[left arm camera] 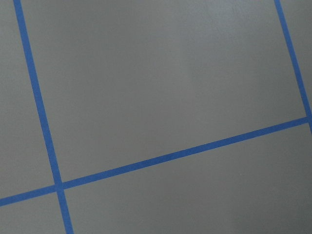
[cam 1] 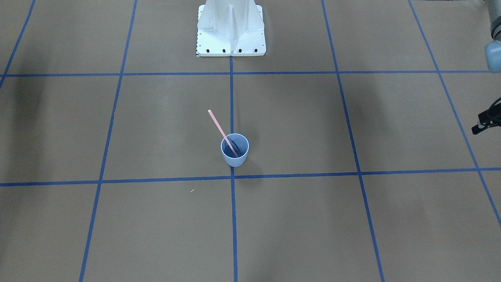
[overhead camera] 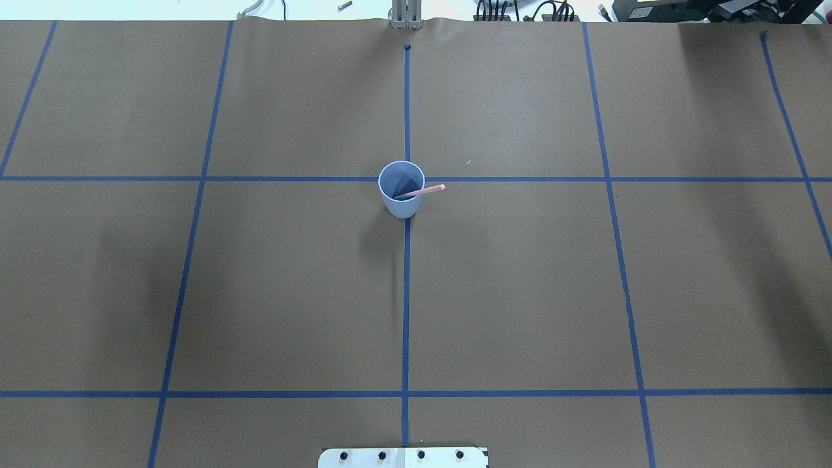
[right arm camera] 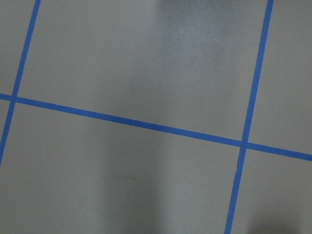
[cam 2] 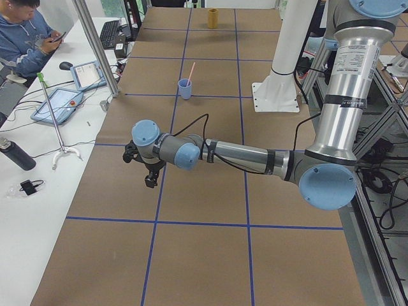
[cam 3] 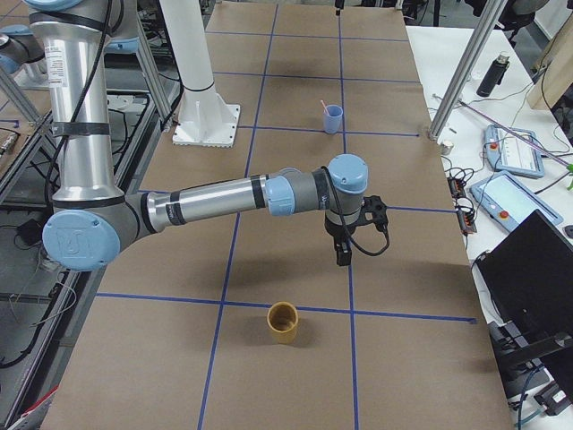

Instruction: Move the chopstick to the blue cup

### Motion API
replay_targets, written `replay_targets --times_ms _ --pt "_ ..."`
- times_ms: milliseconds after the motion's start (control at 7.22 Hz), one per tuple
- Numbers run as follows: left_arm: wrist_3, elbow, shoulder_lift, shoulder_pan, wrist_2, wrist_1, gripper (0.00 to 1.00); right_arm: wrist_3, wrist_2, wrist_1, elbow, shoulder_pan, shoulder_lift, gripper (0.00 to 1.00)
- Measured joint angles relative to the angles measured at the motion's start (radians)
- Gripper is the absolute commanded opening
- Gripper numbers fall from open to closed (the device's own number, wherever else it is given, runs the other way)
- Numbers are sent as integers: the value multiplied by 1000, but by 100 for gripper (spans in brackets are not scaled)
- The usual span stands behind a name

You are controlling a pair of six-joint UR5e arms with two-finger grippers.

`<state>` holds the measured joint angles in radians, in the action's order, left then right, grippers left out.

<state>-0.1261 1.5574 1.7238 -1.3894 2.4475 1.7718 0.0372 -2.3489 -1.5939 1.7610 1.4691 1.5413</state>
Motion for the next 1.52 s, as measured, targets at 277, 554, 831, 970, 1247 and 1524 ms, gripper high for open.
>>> replay_targets --times_ms 277,554,831,970,1247,1524 --pt "-2 5 1 0 5 -1 98 2 10 3 1 3 5 100" --pt "0 8 3 -25 -1 -5 98 11 52 4 6 3 5 100" --pt "-19 33 15 -41 -3 -47 98 91 80 5 17 -9 -4 100" --pt "-51 62 22 -42 -5 -84 98 117 82 5 18 -17 -4 100" --pt "-90 96 3 -42 -57 -112 98 129 80 5 21 -24 -2 100" --pt "-98 120 -15 -43 -196 -103 98 131 78 4 17 -25 -1 100"
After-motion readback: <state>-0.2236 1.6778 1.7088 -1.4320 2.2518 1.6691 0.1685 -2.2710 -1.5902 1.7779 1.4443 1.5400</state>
